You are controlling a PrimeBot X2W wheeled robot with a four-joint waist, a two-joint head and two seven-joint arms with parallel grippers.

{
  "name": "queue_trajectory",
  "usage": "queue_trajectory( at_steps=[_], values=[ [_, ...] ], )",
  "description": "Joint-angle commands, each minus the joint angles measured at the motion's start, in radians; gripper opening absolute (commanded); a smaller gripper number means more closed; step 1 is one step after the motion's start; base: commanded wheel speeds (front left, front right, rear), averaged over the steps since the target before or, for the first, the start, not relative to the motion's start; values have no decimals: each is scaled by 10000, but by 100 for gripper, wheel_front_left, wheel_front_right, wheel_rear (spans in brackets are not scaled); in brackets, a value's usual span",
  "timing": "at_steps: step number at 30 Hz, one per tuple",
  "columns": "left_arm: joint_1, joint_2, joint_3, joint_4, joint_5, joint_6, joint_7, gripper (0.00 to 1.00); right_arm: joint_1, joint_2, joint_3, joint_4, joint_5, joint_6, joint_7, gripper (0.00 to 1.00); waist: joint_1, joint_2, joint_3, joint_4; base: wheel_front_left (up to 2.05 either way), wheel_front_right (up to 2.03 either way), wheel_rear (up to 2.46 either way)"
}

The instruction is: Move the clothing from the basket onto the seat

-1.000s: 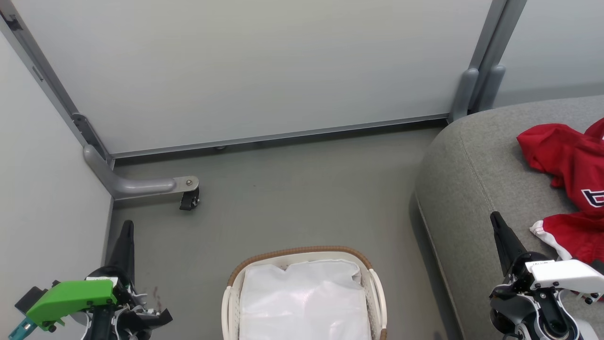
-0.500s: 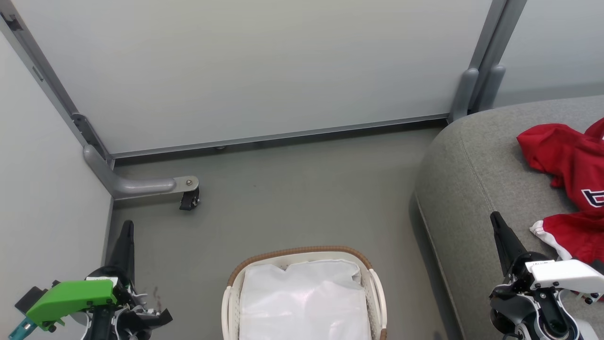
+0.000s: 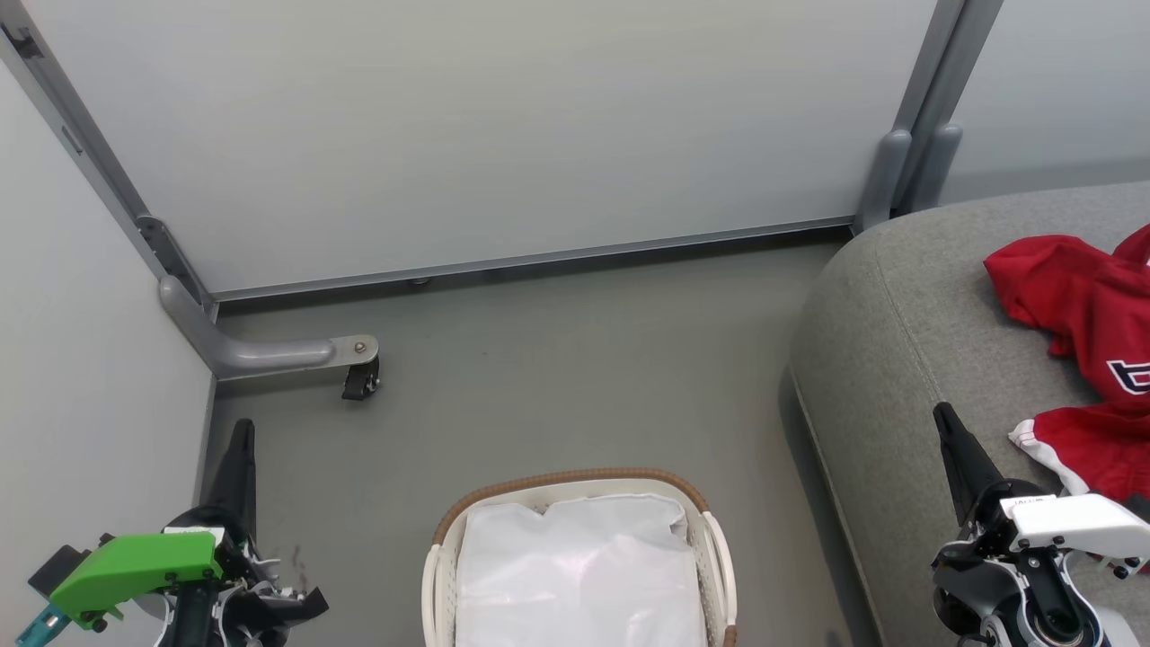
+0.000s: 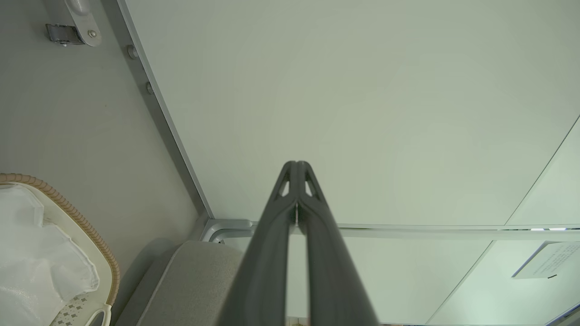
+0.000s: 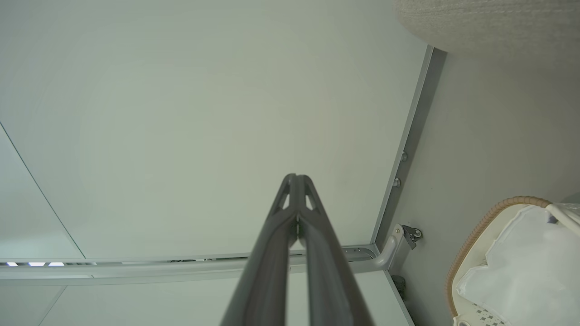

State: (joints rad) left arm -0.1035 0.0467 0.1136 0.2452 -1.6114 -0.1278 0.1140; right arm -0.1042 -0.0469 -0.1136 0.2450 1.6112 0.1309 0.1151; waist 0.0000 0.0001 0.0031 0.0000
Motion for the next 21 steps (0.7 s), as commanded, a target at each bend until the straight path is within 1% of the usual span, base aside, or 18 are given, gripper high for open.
queue_trajectory(
  at_steps=[1, 21],
  values=[
    [-109, 66, 19, -15, -32, -65, 35, 0, -76, -63, -22, -24, 35, -3, 14, 0, 0, -1, 0, 0, 0, 0, 0],
    [-109, 66, 19, -14, -33, -65, 34, 0, -76, -64, -21, -24, 36, -3, 14, 0, 0, -1, 0, 0, 0, 0, 0]
  ],
)
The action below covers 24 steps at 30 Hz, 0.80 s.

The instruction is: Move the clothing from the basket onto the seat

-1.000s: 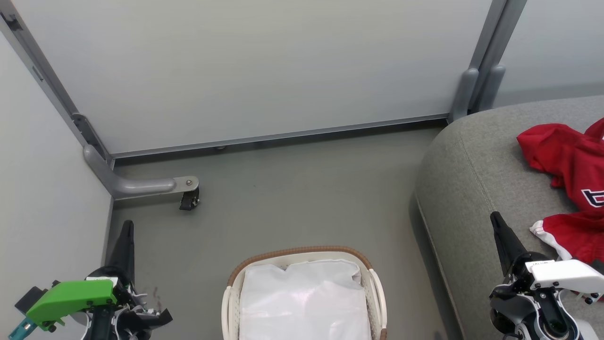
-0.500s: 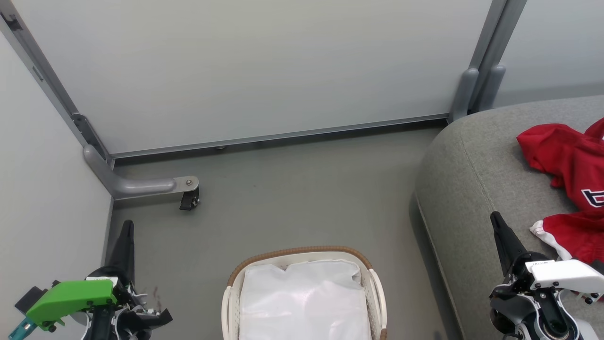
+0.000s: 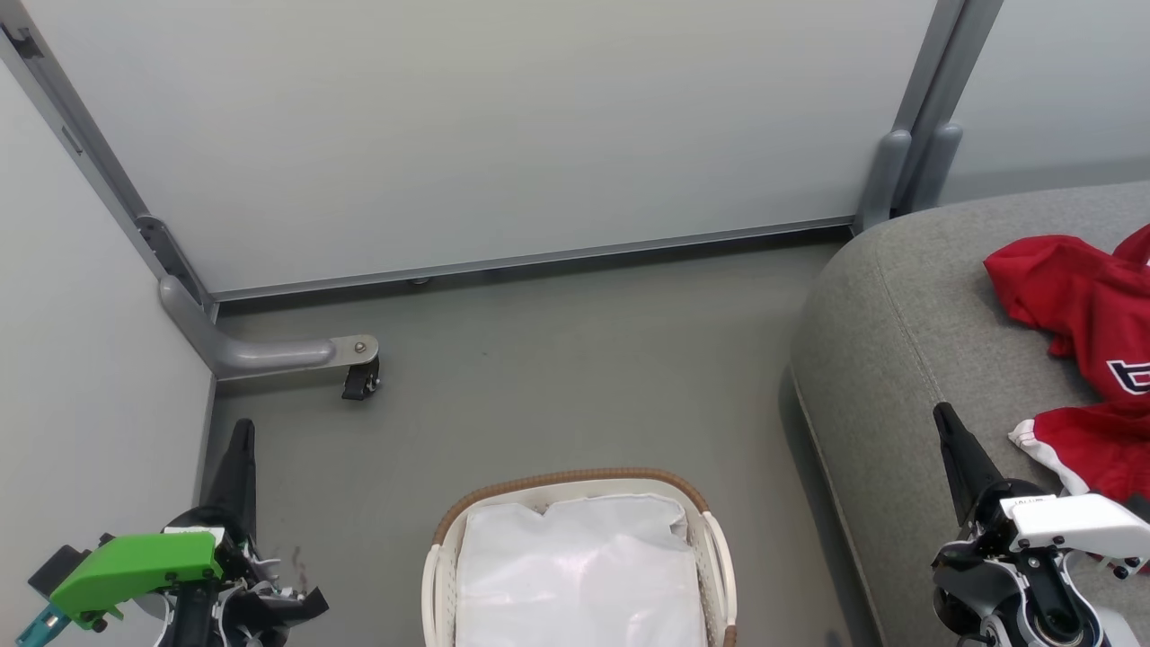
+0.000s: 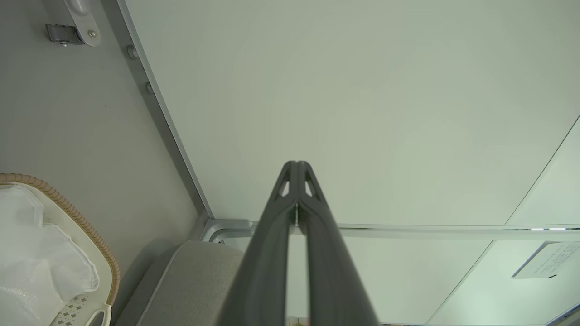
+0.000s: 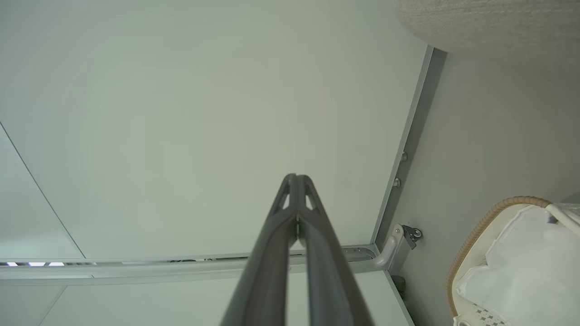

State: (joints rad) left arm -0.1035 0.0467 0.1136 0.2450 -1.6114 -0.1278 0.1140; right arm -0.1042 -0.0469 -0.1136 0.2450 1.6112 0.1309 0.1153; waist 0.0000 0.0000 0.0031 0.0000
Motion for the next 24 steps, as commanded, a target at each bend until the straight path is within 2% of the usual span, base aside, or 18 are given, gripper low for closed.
queue_trajectory(
  at_steps=[1, 24],
  values=[
    [-109, 66, 19, -13, -33, -65, 34, 0, -76, -64, -21, -24, 36, -3, 10, 0, 0, 0, 0, 0, 0, 0, 0],
    [-109, 67, 18, -13, -33, -65, 34, 0, -75, -62, -21, -25, 36, -3, 11, 0, 0, 0, 0, 0, 0, 0, 0]
  ],
)
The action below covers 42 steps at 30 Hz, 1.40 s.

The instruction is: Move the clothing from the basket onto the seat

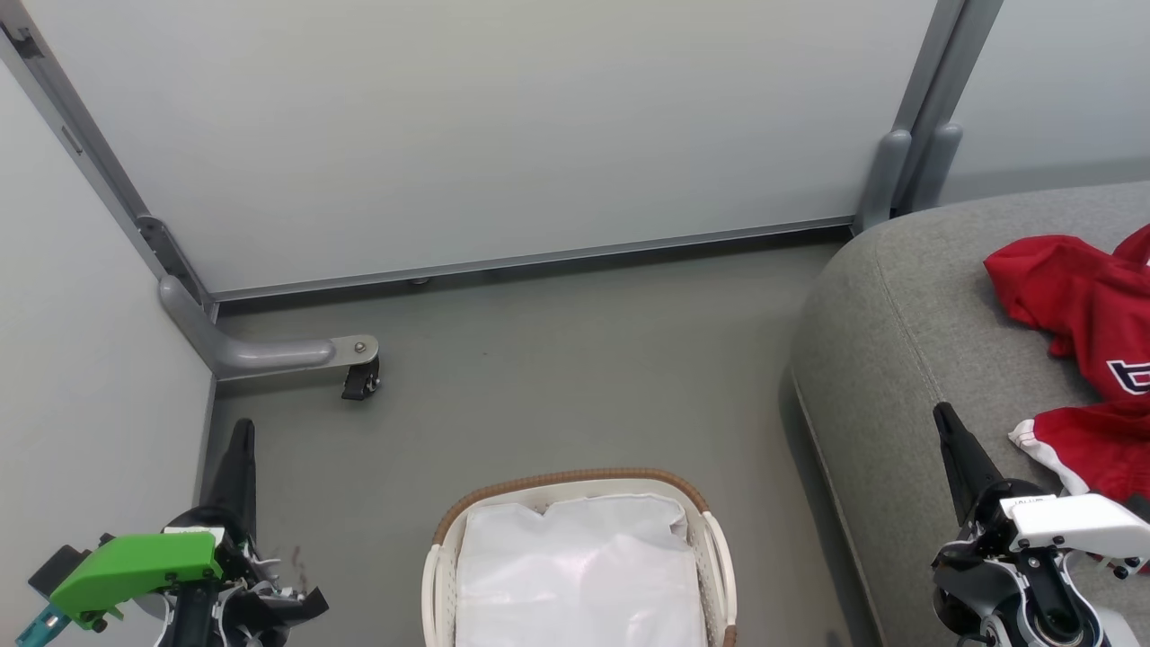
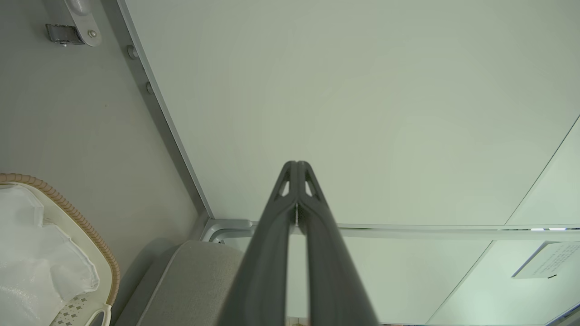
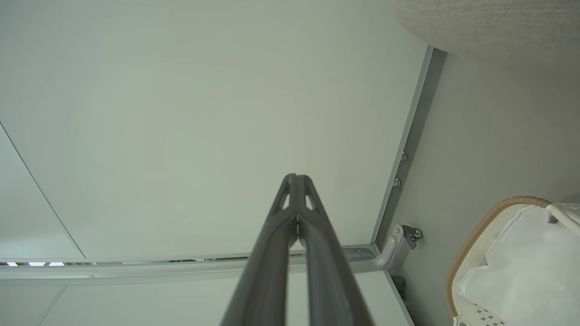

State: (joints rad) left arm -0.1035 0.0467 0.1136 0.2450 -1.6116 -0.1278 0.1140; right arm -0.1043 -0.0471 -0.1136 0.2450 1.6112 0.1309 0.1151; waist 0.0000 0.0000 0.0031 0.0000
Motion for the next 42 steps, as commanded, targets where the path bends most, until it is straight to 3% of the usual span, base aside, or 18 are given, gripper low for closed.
queue_trajectory(
  at_steps=[1, 42],
  values=[
    [-109, 67, 18, -13, -29, -65, 34, 0, -74, -60, -21, -25, 36, -3, 13, 0, 0, 0, 0, 0, 0, 0, 0],
    [-109, 67, 19, -14, -30, -64, 33, 0, -75, -61, -20, -25, 36, -3, 12, 0, 0, 0, 0, 0, 0, 0, 0]
  ],
)
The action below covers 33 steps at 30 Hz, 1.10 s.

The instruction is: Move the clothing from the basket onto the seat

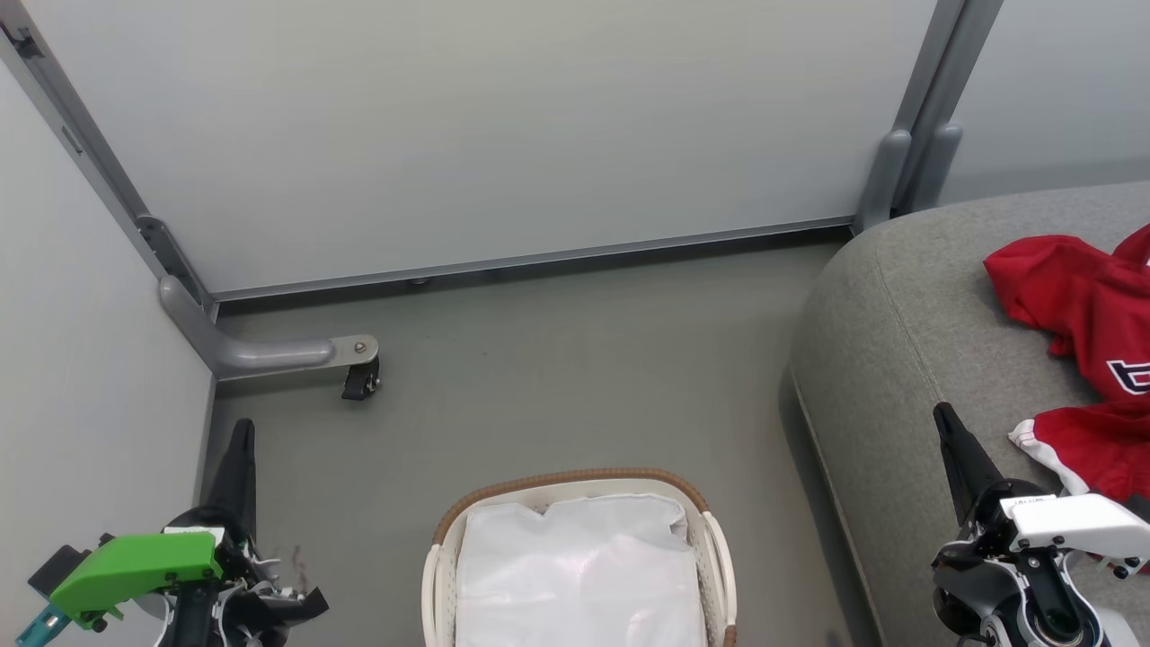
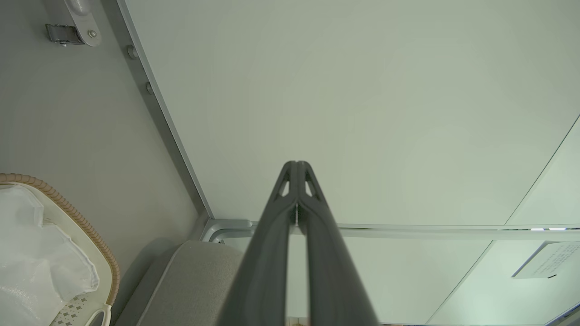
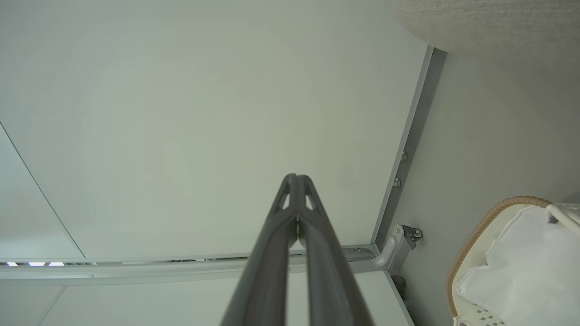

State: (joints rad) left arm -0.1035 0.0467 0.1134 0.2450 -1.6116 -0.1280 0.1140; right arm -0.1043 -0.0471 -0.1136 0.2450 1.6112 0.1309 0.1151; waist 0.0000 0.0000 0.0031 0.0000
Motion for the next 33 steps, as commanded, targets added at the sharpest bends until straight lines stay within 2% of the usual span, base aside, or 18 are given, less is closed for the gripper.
queue_trajectory(
  at_steps=[1, 33],
  values=[
    [-109, 67, 21, -14, -30, -62, 33, 0, -75, -61, -20, -25, 36, -3, 12, 0, 0, 0, 0, 0, 0, 0, 0],
    [-109, 67, 21, -14, -30, -63, 33, 0, -75, -61, -21, -25, 37, -3, 12, 0, 0, 0, 0, 0, 0, 0, 0]
  ],
)
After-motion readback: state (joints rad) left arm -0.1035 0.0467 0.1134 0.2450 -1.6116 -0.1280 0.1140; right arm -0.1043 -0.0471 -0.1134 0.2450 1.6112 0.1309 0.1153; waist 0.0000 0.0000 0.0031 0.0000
